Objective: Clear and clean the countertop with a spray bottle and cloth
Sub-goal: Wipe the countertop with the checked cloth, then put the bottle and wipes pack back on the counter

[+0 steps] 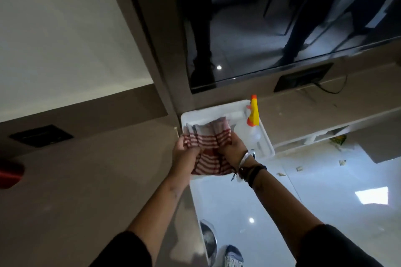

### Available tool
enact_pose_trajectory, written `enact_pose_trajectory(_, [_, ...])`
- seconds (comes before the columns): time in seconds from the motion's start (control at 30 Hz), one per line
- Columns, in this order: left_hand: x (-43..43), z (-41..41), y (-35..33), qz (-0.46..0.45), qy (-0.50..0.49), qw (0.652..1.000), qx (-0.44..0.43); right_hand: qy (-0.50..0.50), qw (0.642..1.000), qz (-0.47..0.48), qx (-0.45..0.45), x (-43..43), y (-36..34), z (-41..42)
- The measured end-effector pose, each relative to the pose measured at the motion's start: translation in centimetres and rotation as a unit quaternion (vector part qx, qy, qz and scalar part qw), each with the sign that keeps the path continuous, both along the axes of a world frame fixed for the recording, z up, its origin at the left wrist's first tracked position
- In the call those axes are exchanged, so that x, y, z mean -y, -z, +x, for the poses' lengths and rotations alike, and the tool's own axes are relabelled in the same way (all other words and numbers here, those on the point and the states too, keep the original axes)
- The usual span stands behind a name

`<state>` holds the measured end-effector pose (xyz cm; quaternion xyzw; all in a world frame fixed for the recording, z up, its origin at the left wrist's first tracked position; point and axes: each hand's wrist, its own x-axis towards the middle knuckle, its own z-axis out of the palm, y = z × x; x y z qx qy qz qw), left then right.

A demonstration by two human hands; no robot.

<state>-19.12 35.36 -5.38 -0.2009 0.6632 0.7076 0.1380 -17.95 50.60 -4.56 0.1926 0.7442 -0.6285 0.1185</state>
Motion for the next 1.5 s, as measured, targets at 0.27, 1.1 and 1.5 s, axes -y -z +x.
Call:
enact_pose_trajectory(0.27, [-1.6,-7.1,5.7,-0.235,0.139,0.955,-0.112,-0.075,0.987,0.140,0.022,-0.3,7.3,-9.0])
enact_pose_trajectory(1.1, [7.4,0.2,-1.3,-0.536,0.170,0.746,-0.356,-0.186,0.891,0.408,-0.077,6.4,-0.4,-4.5])
enact_pose_trajectory(1.5, [50.6,6.7,-6.8,-0.443,-0.214,0.846,-0.206,-0.371,0.866,0.282,-0.183,47.9,-8.5,-2.0])
